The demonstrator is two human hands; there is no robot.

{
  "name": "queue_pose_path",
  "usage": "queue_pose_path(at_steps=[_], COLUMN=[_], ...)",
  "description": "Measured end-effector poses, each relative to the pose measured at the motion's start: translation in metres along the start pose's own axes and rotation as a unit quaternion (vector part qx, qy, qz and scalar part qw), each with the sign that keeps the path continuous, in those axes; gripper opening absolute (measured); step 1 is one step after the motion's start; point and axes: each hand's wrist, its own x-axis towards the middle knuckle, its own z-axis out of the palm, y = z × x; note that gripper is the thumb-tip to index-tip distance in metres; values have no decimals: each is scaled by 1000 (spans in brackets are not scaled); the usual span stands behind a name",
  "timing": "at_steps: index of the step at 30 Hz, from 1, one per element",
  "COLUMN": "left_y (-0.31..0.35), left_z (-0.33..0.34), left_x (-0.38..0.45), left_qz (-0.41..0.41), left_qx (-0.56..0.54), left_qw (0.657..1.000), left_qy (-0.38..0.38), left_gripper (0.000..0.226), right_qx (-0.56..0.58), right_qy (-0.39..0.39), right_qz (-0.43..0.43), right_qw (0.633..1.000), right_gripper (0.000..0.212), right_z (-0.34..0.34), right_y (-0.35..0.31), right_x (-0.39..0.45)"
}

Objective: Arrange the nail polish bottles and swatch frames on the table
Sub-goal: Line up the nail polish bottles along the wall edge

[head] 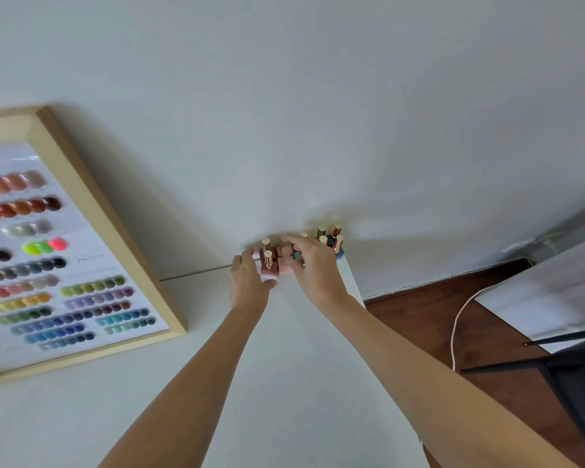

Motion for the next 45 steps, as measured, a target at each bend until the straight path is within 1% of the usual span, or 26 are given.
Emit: queue_pose_path(at_steps=[3, 5, 7, 8, 10, 12, 13, 14, 15, 16, 18, 19, 26, 33, 38, 43, 45], left_y=[0, 1, 1, 1, 0, 0, 0, 1, 1, 2, 4, 5, 10, 14, 15, 18, 19], left_z=[5, 8, 11, 13, 15, 17, 18, 19, 20, 22, 25, 26, 32, 33, 31, 27, 24], left_x=[4, 7, 10, 11, 14, 16, 17, 18, 19, 19, 18, 18, 15, 11, 10, 9, 8], left_qz=[-24, -34, -38, -40, -45, -55, -61, -64, -63, -61, -56, -55, -80, -86, -97, -98, -102], left_qx=[-5, -13, -15, -14, -15, -18, -17, -12, -9, -10, -16, -16, -23, -49, -57, -38, -22], left_qw=[1000, 999, 999, 999, 999, 998, 998, 997, 997, 998, 998, 998, 995, 993, 992, 993, 994], left_qy=[-6, -1, 8, 14, 25, 31, 31, 30, 32, 34, 36, 37, 52, 71, 66, 52, 36], left_gripper=[61, 52, 41, 37, 34, 33, 33, 32, 32, 32, 38, 41, 36, 28, 29, 31, 35], right_qx=[30, 60, 67, 58, 38, 35, 35, 31, 22, 7, -12, -9, 4, 13, 17, 37, 41], right_qy=[89, 143, 175, 178, 153, 96, 68, 46, 32, 24, 14, 8, 14, 6, 6, -7, -15], right_qz=[-10, 30, 83, 103, 139, 188, 207, 214, 209, 198, 184, 188, 210, 193, 200, 211, 215], right_qw=[996, 987, 979, 977, 978, 977, 975, 975, 977, 980, 983, 982, 978, 981, 980, 977, 976], right_gripper=[17, 14, 20, 26, 40, 60, 67, 69, 65, 58, 43, 40, 36, 28, 23, 22, 22], right_z=[-9, -15, -20, -21, -21, -19, -19, -18, -17, -16, -15, -14, -8, -13, -12, -16, -18], right_y=[19, 34, 50, 58, 72, 83, 86, 89, 91, 92, 90, 88, 90, 88, 88, 87, 85], right_x=[-20, -29, -31, -30, -26, -19, -14, -10, -4, 1, 9, 12, 16, 16, 14, 14, 13])
